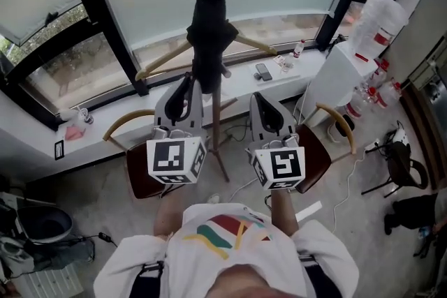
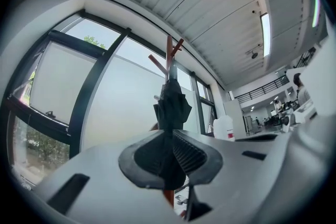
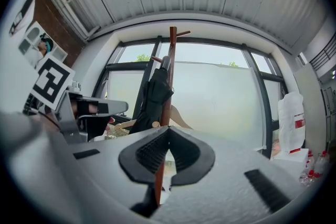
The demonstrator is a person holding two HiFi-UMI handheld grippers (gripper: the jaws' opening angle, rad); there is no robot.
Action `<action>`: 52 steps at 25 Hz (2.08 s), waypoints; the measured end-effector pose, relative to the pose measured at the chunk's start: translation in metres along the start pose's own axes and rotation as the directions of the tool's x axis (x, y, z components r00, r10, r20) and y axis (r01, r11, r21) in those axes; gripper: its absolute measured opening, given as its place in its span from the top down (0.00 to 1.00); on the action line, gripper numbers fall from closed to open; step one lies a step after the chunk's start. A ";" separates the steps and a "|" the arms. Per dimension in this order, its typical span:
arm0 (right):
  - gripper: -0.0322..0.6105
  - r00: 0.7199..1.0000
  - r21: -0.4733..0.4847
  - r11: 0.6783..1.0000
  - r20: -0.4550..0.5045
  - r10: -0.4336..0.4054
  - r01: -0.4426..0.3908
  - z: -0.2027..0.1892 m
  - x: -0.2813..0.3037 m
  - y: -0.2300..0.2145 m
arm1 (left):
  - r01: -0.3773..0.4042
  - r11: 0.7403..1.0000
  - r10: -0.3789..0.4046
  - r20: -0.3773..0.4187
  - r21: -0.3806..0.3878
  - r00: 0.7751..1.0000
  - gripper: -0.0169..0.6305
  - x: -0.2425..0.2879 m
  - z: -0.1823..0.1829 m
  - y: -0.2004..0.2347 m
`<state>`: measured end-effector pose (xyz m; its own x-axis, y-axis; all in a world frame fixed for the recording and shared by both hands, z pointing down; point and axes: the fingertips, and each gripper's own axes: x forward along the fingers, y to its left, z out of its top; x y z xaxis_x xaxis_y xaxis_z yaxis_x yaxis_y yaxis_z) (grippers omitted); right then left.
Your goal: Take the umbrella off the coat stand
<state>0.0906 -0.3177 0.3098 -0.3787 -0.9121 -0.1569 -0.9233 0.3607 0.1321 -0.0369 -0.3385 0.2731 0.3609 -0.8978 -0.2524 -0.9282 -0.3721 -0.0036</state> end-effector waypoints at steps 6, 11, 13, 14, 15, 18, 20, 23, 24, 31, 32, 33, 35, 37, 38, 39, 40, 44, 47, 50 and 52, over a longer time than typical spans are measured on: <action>0.95 0.999 -0.010 1.000 0.024 0.030 -0.030 0.010 -0.007 0.000 | 0.082 0.996 -0.082 0.015 -0.020 0.997 0.69 0.025 0.029 -0.014; 0.95 0.998 -0.024 0.999 0.040 0.044 -0.043 0.016 -0.012 0.001 | 0.076 0.996 -0.078 -0.046 -0.039 0.996 0.55 0.044 0.017 -0.013; 0.95 0.998 -0.024 0.999 0.039 0.043 -0.042 0.015 -0.014 0.001 | 0.059 0.997 -0.062 -0.069 -0.041 0.996 0.55 0.047 0.010 -0.009; 0.95 0.998 -0.024 0.999 0.037 0.042 -0.041 0.014 -0.015 0.001 | 0.052 0.998 -0.055 -0.078 -0.042 0.995 0.55 0.047 0.008 -0.006; 0.95 0.999 -0.024 0.999 0.036 0.040 -0.039 0.013 -0.016 0.000 | 0.049 0.998 -0.052 -0.085 -0.047 0.995 0.55 0.048 0.006 -0.004; 0.95 0.999 -0.023 0.999 0.035 0.038 -0.038 0.012 -0.015 -0.003 | 0.052 0.997 -0.058 -0.098 -0.059 0.993 0.55 0.053 0.004 -0.003; 0.95 0.999 -0.023 0.999 0.034 0.041 -0.040 0.011 -0.016 -0.003 | 0.062 0.996 -0.068 -0.109 -0.060 0.992 0.55 0.056 0.004 -0.005; 0.95 0.999 -0.021 0.999 0.026 0.048 -0.047 0.008 -0.014 -0.001 | 0.073 0.996 -0.079 -0.132 -0.056 0.988 0.55 0.062 0.002 -0.007; 0.95 0.999 -0.020 0.999 0.022 0.049 -0.049 0.007 -0.013 -0.001 | 0.076 0.996 -0.083 -0.143 -0.054 0.986 0.55 0.064 0.001 -0.008; 0.95 0.999 -0.001 0.999 -0.001 0.053 -0.053 -0.004 -0.012 -0.003 | 0.082 0.995 -0.090 -0.202 -0.051 0.975 0.55 0.075 -0.009 -0.008; 0.95 0.999 0.001 0.999 -0.004 0.053 -0.053 -0.005 -0.012 -0.003 | 0.079 0.996 -0.087 -0.210 -0.048 0.974 0.55 0.076 -0.009 -0.007; 0.95 0.999 0.002 0.999 -0.007 0.053 -0.053 -0.006 -0.012 -0.003 | 0.077 0.996 -0.086 -0.218 -0.045 0.972 0.55 0.076 -0.010 -0.005; 0.95 0.998 0.004 0.999 -0.014 0.054 -0.054 -0.008 -0.012 -0.003 | 0.079 0.996 -0.088 -0.236 -0.045 0.968 0.55 0.079 -0.013 -0.004; 0.95 0.998 0.006 0.999 -0.018 0.054 -0.054 -0.009 -0.012 -0.003 | 0.077 0.996 -0.086 -0.254 -0.043 0.963 0.55 0.082 -0.017 -0.005; 0.95 0.998 0.007 0.998 -0.018 0.054 -0.054 -0.010 -0.012 -0.004 | 0.075 0.996 -0.082 -0.261 -0.039 0.962 0.55 0.084 -0.018 -0.005; 0.95 0.998 0.009 0.998 -0.019 0.055 -0.055 -0.010 -0.012 -0.004 | 0.073 0.997 -0.079 -0.267 -0.033 0.960 0.55 0.085 -0.020 -0.006; 0.95 0.998 0.010 0.998 -0.019 0.055 -0.055 -0.011 -0.012 -0.004 | 0.071 0.997 -0.075 -0.274 -0.026 0.959 0.55 0.086 -0.022 -0.005; 0.95 0.998 0.012 0.998 -0.021 0.055 -0.055 -0.012 -0.012 -0.004 | 0.077 0.997 -0.077 -0.303 -0.013 0.950 0.55 0.087 -0.024 -0.004; 0.95 0.998 0.014 0.998 -0.020 0.057 -0.057 -0.013 -0.013 -0.004 | 0.083 0.996 -0.083 -0.310 -0.012 0.947 0.59 0.087 -0.024 -0.004; 0.95 0.998 0.013 0.998 -0.019 0.062 -0.062 -0.013 -0.013 -0.004 | 0.076 0.997 -0.073 -0.314 -0.005 0.947 0.62 0.086 -0.023 -0.005; 0.95 0.998 0.009 0.998 -0.018 0.067 -0.067 -0.011 -0.014 -0.005 | 0.067 0.998 -0.064 -0.317 -0.002 0.946 0.63 0.085 -0.023 -0.006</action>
<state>0.1007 -0.3092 0.3224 -0.4387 -0.8892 -0.1298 -0.8963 0.4228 0.1336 0.0014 -0.4178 0.2743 0.4300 -0.9002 0.0684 -0.9016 -0.4321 -0.0189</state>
